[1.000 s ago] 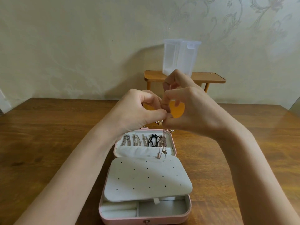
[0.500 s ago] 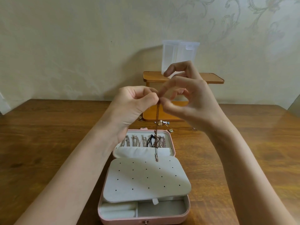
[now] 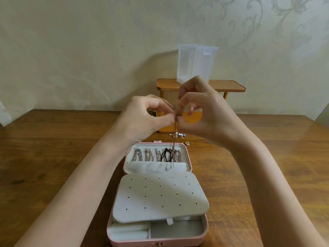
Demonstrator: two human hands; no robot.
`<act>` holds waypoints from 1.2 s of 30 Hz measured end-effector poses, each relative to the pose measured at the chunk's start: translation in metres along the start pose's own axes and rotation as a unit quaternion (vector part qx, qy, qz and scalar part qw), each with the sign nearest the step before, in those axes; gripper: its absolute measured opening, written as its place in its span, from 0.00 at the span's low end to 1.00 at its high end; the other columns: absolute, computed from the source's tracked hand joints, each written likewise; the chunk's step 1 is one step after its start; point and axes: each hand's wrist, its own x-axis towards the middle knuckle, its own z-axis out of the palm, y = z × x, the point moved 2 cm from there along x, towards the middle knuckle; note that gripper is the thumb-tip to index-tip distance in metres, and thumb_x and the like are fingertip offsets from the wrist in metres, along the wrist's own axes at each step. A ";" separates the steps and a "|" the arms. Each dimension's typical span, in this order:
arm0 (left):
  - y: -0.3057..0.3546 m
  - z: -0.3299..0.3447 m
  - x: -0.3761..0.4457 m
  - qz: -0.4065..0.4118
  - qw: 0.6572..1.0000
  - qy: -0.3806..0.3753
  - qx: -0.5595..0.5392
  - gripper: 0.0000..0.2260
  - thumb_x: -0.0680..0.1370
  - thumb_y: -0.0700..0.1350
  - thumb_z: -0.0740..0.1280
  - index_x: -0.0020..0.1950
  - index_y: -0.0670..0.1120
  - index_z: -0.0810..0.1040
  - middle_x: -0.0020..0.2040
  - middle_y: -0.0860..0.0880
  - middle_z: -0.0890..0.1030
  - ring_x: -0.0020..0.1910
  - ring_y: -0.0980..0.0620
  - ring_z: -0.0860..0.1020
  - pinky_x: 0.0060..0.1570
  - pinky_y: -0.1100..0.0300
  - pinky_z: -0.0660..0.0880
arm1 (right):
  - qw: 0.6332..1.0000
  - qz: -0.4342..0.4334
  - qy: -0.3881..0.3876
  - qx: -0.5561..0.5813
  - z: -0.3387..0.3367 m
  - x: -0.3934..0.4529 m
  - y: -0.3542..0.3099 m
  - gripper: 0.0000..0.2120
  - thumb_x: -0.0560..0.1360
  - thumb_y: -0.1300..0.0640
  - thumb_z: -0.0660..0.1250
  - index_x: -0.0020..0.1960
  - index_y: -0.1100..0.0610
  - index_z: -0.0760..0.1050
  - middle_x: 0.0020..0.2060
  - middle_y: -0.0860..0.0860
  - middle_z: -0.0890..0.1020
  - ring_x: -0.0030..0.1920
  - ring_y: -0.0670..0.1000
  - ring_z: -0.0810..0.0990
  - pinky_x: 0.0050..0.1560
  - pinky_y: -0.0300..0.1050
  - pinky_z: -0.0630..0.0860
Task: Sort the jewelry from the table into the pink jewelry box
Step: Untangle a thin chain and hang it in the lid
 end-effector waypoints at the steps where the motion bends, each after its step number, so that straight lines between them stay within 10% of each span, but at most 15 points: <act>1: 0.000 -0.001 0.000 0.002 1.000 -0.009 0.005 0.05 0.68 0.42 0.73 0.35 0.51 0.81 0.45 0.57 0.80 0.48 0.60 0.77 0.58 0.55 0.72 | 1.000 0.010 -0.010 0.012 -0.001 0.000 0.000 0.04 0.66 0.57 0.71 0.37 0.52 0.76 0.44 0.45 0.70 0.42 0.39 0.70 0.43 0.36 0.74; 13: 0.001 0.006 -0.001 0.015 0.997 -0.072 0.001 0.03 0.57 0.52 0.70 0.29 0.55 0.79 0.44 0.63 0.77 0.49 0.63 0.75 0.48 0.66 0.68 | 0.990 0.046 -0.086 0.103 -0.010 -0.004 0.000 0.03 0.64 0.54 0.71 0.36 0.48 0.78 0.45 0.44 0.72 0.44 0.41 0.73 0.47 0.42 0.76; 19: -0.003 0.007 0.000 0.022 0.998 -0.030 -0.054 0.07 0.57 0.55 0.68 0.29 0.53 0.80 0.43 0.62 0.76 0.49 0.54 0.76 0.55 0.52 0.71 | 0.984 0.041 -0.069 0.158 -0.009 -0.002 0.000 0.04 0.63 0.53 0.72 0.35 0.48 0.77 0.44 0.45 0.71 0.44 0.42 0.73 0.46 0.41 0.76; 25: -0.005 0.014 -0.003 -0.053 0.960 -0.122 -0.245 0.05 0.59 0.48 0.69 0.33 0.49 0.80 0.59 0.38 0.77 0.62 0.40 0.74 0.63 0.46 0.69 | 0.971 0.038 -0.058 0.229 -0.009 -0.003 -0.002 0.02 0.63 0.60 0.70 0.35 0.55 0.77 0.45 0.48 0.71 0.46 0.44 0.73 0.45 0.37 0.74; 31: 0.005 0.005 -0.001 0.095 0.986 0.014 -0.140 0.01 0.60 0.49 0.68 0.30 0.54 0.78 0.43 0.59 0.77 0.47 0.57 0.76 0.49 0.56 0.73 | 0.976 0.019 0.036 0.215 -0.002 0.001 -0.007 0.04 0.62 0.55 0.67 0.35 0.54 0.76 0.44 0.47 0.70 0.45 0.38 0.71 0.45 0.34 0.73; 36: 0.014 -0.004 -0.005 0.242 0.967 0.072 0.031 0.00 0.67 0.46 0.66 0.36 0.51 0.76 0.46 0.56 0.74 0.49 0.58 0.74 0.52 0.58 0.73 | 0.949 0.040 0.060 0.306 -0.001 -0.001 -0.004 0.01 0.62 0.57 0.67 0.34 0.53 0.75 0.44 0.46 0.71 0.46 0.40 0.72 0.42 0.31 0.71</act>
